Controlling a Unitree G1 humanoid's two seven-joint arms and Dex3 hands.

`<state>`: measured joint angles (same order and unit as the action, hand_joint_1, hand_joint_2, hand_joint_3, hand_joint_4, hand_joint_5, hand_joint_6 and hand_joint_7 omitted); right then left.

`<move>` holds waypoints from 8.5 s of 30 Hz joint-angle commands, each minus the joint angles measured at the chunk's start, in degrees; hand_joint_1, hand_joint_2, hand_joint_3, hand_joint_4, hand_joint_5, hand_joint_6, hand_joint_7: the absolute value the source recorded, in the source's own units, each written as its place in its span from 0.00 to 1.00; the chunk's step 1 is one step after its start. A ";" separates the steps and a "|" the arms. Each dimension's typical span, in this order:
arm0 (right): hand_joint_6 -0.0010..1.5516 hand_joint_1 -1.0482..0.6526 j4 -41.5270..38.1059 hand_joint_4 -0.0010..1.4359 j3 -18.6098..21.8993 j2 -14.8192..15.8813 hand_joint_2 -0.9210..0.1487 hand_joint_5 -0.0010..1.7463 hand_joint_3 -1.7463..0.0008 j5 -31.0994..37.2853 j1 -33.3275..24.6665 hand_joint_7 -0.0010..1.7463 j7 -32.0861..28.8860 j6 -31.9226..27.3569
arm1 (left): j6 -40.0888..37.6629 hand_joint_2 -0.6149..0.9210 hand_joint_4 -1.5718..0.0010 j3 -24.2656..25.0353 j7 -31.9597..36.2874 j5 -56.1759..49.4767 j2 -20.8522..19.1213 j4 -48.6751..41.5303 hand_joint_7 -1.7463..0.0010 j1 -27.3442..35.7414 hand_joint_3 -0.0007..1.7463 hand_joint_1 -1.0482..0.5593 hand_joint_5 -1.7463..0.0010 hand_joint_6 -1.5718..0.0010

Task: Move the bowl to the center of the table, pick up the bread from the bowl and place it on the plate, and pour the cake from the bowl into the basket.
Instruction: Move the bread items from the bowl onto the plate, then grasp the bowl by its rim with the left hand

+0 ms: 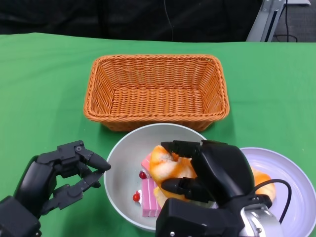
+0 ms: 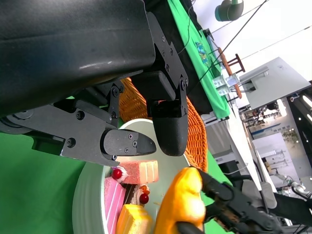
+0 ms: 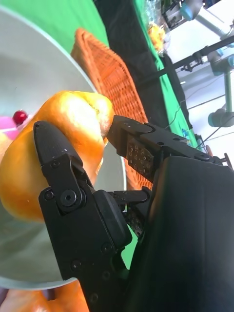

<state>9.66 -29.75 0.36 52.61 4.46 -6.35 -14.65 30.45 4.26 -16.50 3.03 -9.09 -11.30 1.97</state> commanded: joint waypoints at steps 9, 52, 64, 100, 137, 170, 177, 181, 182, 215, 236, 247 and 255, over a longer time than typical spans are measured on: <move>0.78 0.49 6.92 0.55 0.56 -0.11 0.00 0.80 0.99 -0.63 -1.31 0.03 2.62 -1.08 | 0.82 1.00 0.51 0.30 0.18 0.60 -0.68 -0.34 0.41 -0.43 0.16 0.57 0.23 0.50; 0.42 0.51 39.24 0.58 28.38 8.13 0.28 1.00 0.58 -7.23 -23.79 0.80 11.35 3.29 | 1.40 1.00 0.50 1.10 -0.10 1.30 -1.57 -1.34 0.43 -1.25 0.17 0.58 0.23 0.49; 0.49 0.57 33.32 0.60 37.76 8.48 0.22 1.00 0.67 -8.65 -30.79 0.70 4.23 9.60 | 0.90 1.00 0.50 1.52 -0.72 2.70 -2.63 -2.36 0.43 -1.80 0.17 0.59 0.23 0.49; 0.61 0.55 9.48 0.49 26.25 14.53 0.00 0.99 0.96 -6.91 -29.32 0.36 6.85 12.61 | 1.74 1.00 0.51 1.72 -0.24 2.15 -2.91 -2.09 0.44 -1.97 0.17 0.59 0.23 0.48; 0.26 0.30 29.60 0.41 20.05 15.06 0.00 0.08 0.98 6.63 -29.04 0.00 26.46 -5.98 | 1.82 1.00 0.50 1.73 -0.46 2.29 -3.12 -2.46 0.44 -1.98 0.17 0.59 0.23 0.48; 0.52 0.49 41.77 0.63 25.39 -3.20 0.00 0.13 0.96 -43.71 -33.33 0.08 20.87 9.42 | 2.43 1.00 0.50 2.10 -1.10 3.00 -3.51 -4.19 0.44 -2.66 0.16 0.58 0.24 0.48; 0.52 0.53 37.67 0.58 22.49 -5.71 0.28 0.79 0.49 -54.76 -36.18 0.63 16.84 12.68 | 2.91 1.00 0.51 2.65 -3.93 6.06 -4.30 -4.57 0.57 -2.93 0.11 0.55 0.34 0.47; 0.43 0.53 36.20 0.53 22.32 -5.32 0.32 0.93 0.36 -59.66 -36.20 0.82 15.93 12.06 | 4.80 1.00 0.52 2.67 -8.30 7.51 -6.85 -3.33 0.81 -3.16 0.06 0.50 0.53 0.45; 0.42 0.53 36.00 0.52 22.40 -5.10 0.33 0.95 0.35 -60.30 -36.15 0.84 15.66 11.78 | 5.59 1.00 0.53 2.49 -9.73 7.46 -8.02 -2.77 0.87 -3.23 0.06 0.46 0.59 0.45; 0.44 0.57 26.75 0.52 24.90 -2.64 0.36 0.91 0.38 -60.31 -31.34 0.78 12.50 13.84 | 44.87 0.97 0.39 -4.56 -10.82 -39.45 -14.47 -6.63 0.99 -15.59 0.00 0.40 0.97 0.42; 0.45 0.58 27.38 0.51 22.42 -1.37 0.31 0.89 0.46 -58.30 -33.21 0.73 11.95 14.79 | 22.96 1.00 0.37 -16.75 -1.77 -46.16 -20.45 4.91 1.00 -13.85 0.06 0.37 0.99 0.44; 0.45 0.59 27.47 0.51 22.46 -0.93 0.30 0.89 0.46 -58.47 -33.44 0.73 12.07 14.55 | 16.87 1.00 0.38 -20.83 -0.75 -50.61 -21.80 7.20 1.00 -13.52 0.06 0.36 0.99 0.44; 0.45 0.59 27.50 0.51 22.20 -0.42 0.32 0.88 0.44 -58.23 -33.67 0.73 12.27 14.79 | 9.22 1.00 0.34 -24.84 1.32 -56.33 -20.39 11.66 0.99 -11.48 0.05 0.35 0.98 0.42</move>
<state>36.42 -7.58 -0.87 -5.57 -28.93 5.90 -0.71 40.49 -19.90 -15.75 -52.22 -29.05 -0.23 -10.39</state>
